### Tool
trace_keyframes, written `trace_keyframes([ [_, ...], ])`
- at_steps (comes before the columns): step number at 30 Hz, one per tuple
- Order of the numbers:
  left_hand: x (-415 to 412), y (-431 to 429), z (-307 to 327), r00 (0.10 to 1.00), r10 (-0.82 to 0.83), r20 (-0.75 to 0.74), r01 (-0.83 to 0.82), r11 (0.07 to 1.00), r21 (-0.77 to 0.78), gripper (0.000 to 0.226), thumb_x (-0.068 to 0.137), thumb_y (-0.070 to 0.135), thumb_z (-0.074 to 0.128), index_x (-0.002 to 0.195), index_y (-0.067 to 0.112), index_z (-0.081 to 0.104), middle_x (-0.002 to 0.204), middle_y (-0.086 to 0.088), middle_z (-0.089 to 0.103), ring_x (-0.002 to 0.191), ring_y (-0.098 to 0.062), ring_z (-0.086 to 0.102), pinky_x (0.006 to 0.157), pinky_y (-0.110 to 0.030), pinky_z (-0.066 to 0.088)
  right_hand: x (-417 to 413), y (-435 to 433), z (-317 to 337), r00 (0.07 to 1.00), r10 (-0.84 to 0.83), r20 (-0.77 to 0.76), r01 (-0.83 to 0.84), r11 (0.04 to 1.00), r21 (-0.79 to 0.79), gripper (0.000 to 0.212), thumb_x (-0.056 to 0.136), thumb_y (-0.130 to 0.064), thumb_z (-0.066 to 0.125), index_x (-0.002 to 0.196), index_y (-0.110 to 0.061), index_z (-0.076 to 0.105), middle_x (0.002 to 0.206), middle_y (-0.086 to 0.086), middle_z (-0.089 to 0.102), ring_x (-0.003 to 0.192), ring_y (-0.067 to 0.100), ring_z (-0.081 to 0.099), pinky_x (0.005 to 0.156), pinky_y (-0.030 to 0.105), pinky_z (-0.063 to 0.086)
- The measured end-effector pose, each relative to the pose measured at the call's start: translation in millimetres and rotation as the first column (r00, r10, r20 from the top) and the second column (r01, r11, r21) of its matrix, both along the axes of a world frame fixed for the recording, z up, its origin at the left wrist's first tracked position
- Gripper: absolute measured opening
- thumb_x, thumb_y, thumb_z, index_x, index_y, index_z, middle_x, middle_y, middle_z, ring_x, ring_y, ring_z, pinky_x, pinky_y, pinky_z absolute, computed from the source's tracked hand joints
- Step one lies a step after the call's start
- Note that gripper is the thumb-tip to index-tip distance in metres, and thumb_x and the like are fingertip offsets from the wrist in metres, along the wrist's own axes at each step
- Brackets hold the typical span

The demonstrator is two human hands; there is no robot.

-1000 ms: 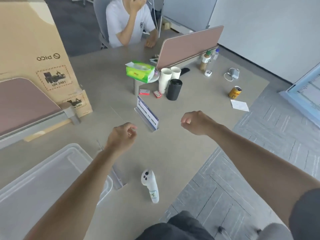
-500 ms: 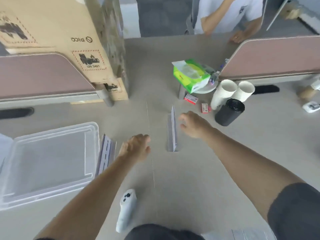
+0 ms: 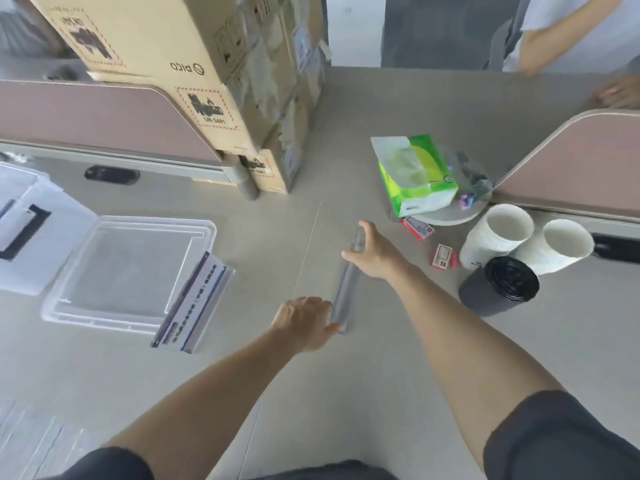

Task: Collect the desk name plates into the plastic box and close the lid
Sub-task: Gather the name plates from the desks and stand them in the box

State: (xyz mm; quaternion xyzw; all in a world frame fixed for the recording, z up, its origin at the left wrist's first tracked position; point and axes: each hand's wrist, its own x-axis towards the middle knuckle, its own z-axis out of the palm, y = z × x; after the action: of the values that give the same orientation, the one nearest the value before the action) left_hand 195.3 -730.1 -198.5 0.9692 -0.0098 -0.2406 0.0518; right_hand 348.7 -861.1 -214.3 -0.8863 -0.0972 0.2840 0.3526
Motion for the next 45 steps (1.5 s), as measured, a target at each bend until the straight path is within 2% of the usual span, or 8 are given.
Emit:
trace_keyframes([
  [16, -21, -41, 64, 0.980, -0.051, 0.194, 0.070, 0.993, -0.093, 0.030, 0.092, 0.040, 0.046, 0.093, 0.014, 0.062, 0.093, -0.009, 0.068, 0.089, -0.032, 0.062, 0.068, -0.029, 0.036, -32, -39, 60, 0.968, -0.203, 0.147, 0.175, 0.967, 0.186, 0.063, 0.085, -0.022, 0.068, 0.142, -0.013, 0.043, 0.139, 0.008, 0.049, 0.115, 0.020, 0.051, 0.103, 0.032, 0.038],
  [23, -66, -27, 102, 0.936, -0.016, 0.352, 0.119, 0.954, -0.275, 0.024, 0.087, 0.042, 0.050, 0.075, 0.021, 0.051, 0.086, -0.006, 0.068, 0.085, -0.032, 0.061, 0.068, -0.030, 0.039, -83, -14, 126, 0.886, -0.370, 0.282, 0.281, 0.909, 0.309, 0.048, 0.075, -0.031, 0.064, 0.122, -0.024, 0.056, 0.113, 0.001, 0.050, 0.082, 0.014, 0.054, 0.078, 0.022, 0.043],
  [26, -85, -11, 122, 0.908, 0.024, 0.419, 0.134, 0.929, -0.344, 0.026, 0.087, 0.040, 0.051, 0.072, 0.020, 0.045, 0.082, -0.005, 0.065, 0.083, -0.033, 0.060, 0.062, -0.029, 0.035, -104, 2, 158, 0.871, -0.383, 0.309, 0.274, 0.899, 0.342, 0.052, 0.079, -0.028, 0.069, 0.129, -0.027, 0.054, 0.121, -0.001, 0.049, 0.092, 0.010, 0.053, 0.070, 0.003, 0.033],
  [29, -107, 14, 135, 0.881, 0.065, 0.469, 0.149, 0.902, -0.405, 0.029, 0.088, 0.040, 0.051, 0.070, 0.018, 0.042, 0.071, 0.000, 0.051, 0.081, -0.032, 0.058, 0.060, -0.029, 0.032, -129, 22, 187, 0.864, -0.393, 0.313, 0.252, 0.878, 0.407, 0.059, 0.068, -0.036, 0.069, 0.125, -0.034, 0.054, 0.126, -0.002, 0.051, 0.107, 0.011, 0.050, 0.077, 0.013, 0.037],
  [34, -150, 68, 142, 0.802, 0.084, 0.592, 0.228, 0.872, -0.432, 0.027, 0.092, 0.039, 0.050, 0.075, 0.018, 0.042, 0.074, 0.003, 0.047, 0.086, -0.027, 0.057, 0.061, -0.029, 0.031, -167, 66, 214, 0.896, -0.330, 0.298, 0.189, 0.890, 0.416, 0.055, 0.085, -0.022, 0.074, 0.134, -0.029, 0.051, 0.131, -0.007, 0.046, 0.125, 0.006, 0.042, 0.088, 0.023, 0.034],
  [37, -173, 104, 142, 0.744, 0.121, 0.657, 0.262, 0.852, -0.453, 0.029, 0.092, 0.032, 0.052, 0.072, 0.016, 0.038, 0.074, -0.005, 0.059, 0.080, -0.028, 0.055, 0.059, -0.030, 0.028, -186, 99, 222, 0.915, -0.310, 0.257, 0.205, 0.908, 0.366, 0.056, 0.086, -0.029, 0.072, 0.135, -0.040, 0.048, 0.133, -0.004, 0.047, 0.123, 0.011, 0.045, 0.079, 0.020, 0.039],
  [41, -200, 156, 137, 0.678, 0.217, 0.702, 0.266, 0.818, -0.509, 0.036, 0.087, 0.020, 0.060, 0.066, 0.017, 0.031, 0.059, 0.000, 0.043, 0.062, -0.031, 0.050, 0.049, -0.032, 0.034, -208, 152, 225, 0.918, -0.316, 0.239, 0.222, 0.910, 0.350, 0.061, 0.084, -0.037, 0.074, 0.136, -0.049, 0.045, 0.135, 0.001, 0.049, 0.120, 0.014, 0.050, 0.096, 0.034, 0.041],
  [45, -221, 212, 142, 0.620, 0.294, 0.728, 0.234, 0.816, -0.529, 0.038, 0.084, 0.013, 0.061, 0.063, 0.017, 0.031, 0.056, -0.007, 0.049, 0.055, -0.031, 0.049, 0.049, -0.028, 0.030, -223, 213, 227, 0.928, -0.327, 0.182, 0.227, 0.878, 0.422, 0.068, 0.086, -0.035, 0.072, 0.143, -0.046, 0.036, 0.128, -0.002, 0.046, 0.115, 0.013, 0.047, 0.085, 0.033, 0.037],
])
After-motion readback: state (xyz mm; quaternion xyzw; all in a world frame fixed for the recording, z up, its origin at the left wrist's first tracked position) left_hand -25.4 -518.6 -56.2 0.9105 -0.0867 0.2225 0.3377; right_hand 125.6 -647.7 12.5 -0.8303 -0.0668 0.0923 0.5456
